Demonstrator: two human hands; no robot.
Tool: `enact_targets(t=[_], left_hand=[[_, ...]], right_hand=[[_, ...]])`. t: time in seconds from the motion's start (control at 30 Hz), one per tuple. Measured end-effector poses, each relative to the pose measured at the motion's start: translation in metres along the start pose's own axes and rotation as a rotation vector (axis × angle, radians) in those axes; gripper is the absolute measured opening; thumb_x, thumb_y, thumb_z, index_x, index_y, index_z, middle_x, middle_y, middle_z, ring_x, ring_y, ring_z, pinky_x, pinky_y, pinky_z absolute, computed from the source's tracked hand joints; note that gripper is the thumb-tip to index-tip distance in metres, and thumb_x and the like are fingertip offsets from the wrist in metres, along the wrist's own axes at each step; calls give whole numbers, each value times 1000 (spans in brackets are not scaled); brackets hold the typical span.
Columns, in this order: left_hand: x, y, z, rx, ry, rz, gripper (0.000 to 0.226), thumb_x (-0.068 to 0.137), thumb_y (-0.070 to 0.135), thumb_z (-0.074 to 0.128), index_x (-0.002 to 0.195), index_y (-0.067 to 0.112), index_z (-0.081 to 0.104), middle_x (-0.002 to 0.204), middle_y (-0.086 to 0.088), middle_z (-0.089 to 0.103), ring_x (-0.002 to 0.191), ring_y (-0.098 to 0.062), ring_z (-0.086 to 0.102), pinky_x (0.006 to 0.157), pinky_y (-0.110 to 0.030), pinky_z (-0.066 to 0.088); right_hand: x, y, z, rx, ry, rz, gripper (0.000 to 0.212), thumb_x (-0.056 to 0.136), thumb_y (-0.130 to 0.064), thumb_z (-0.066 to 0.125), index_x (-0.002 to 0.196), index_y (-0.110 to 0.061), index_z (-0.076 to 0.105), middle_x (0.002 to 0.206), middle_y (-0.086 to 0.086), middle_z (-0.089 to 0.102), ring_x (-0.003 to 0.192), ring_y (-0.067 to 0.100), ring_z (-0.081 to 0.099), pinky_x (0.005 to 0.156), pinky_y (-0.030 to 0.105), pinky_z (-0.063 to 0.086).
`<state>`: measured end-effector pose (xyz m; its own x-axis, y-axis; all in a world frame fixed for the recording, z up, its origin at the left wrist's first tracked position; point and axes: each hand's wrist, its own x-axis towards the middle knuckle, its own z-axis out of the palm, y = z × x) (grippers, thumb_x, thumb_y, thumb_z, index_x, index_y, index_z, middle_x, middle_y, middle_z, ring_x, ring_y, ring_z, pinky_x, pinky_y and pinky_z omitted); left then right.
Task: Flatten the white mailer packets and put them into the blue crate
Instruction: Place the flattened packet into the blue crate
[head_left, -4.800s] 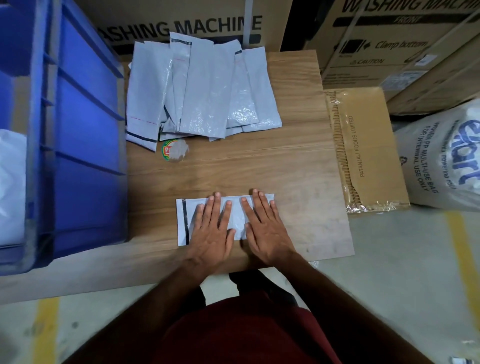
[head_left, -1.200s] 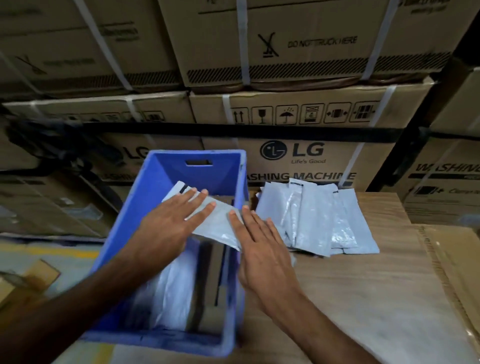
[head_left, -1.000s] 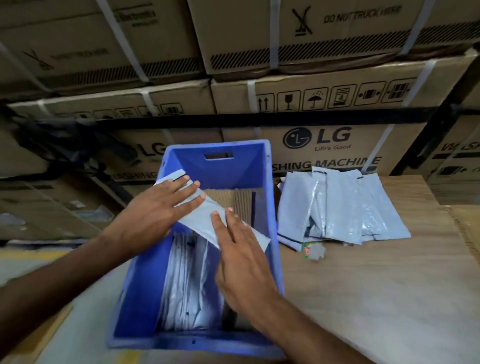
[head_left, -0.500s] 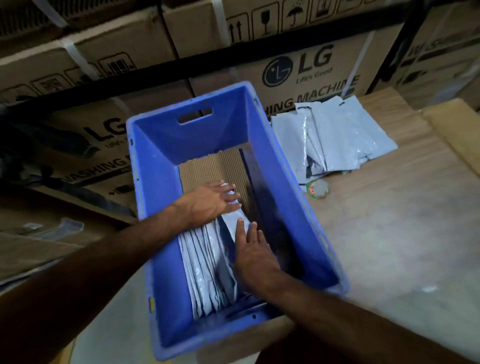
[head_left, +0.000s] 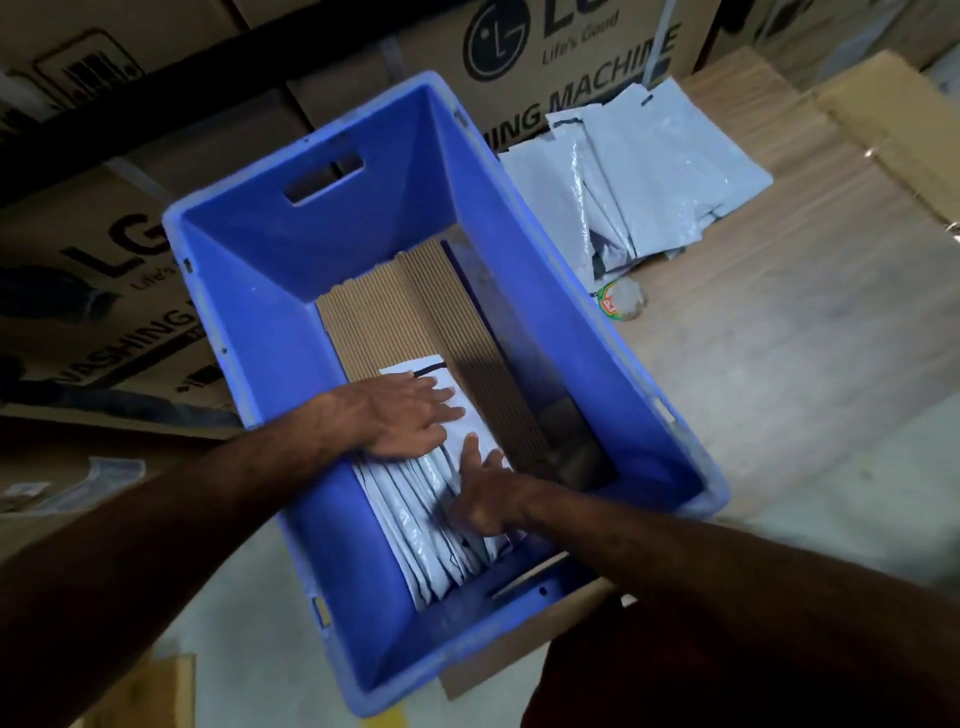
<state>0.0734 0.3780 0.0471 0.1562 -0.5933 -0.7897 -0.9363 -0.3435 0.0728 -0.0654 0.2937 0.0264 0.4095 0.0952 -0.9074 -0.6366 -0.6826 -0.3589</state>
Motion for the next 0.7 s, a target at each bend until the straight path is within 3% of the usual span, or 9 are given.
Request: enact_targets(t=[0.17, 0.33, 0.47, 0.6, 0.7], left_hand=[[10, 0, 8, 4, -62, -78, 56, 107, 49, 13, 161, 38, 6, 170, -6, -7, 157, -24, -6, 126, -43, -2], [15, 3, 14, 43, -63, -78, 59, 106, 50, 12, 162, 34, 4, 169, -10, -8, 157, -25, -6, 127, -45, -3], [8, 6, 17, 41, -13, -99, 61, 106, 48, 10, 163, 28, 3, 169, -12, -8, 157, -25, -7, 127, -45, -5], [-6, 11, 15, 8, 124, -151, 87, 85, 55, -13, 163, 23, 9, 170, -12, 4, 157, -27, 4, 126, -45, -1], [-18, 17, 14, 26, 358, -235, 85, 88, 51, -4, 160, 16, 27, 164, -15, 28, 151, -31, 26, 125, -49, 10]], right_hand=[[1, 0, 2, -38, -44, 18, 90, 107, -37, 43, 155, -9, -28, 162, 32, -20, 152, 50, 4, 123, 56, 11], [8, -1, 1, 22, -126, 11, 61, 111, -26, 35, 163, -21, 5, 157, 31, -33, 143, 65, -8, 118, 69, 14], [-7, 11, -2, 71, -18, -124, 91, 104, -29, 52, 158, -4, -17, 160, 39, -5, 148, 56, 8, 121, 60, 16], [-16, 3, -6, -92, 13, -45, 107, 99, -52, 53, 155, -13, -29, 164, 27, -21, 155, 42, 5, 124, 54, 17], [-33, 8, -20, -179, 170, -165, 104, 96, -43, 56, 158, -13, -23, 166, 22, -18, 156, 34, 7, 123, 49, 23]])
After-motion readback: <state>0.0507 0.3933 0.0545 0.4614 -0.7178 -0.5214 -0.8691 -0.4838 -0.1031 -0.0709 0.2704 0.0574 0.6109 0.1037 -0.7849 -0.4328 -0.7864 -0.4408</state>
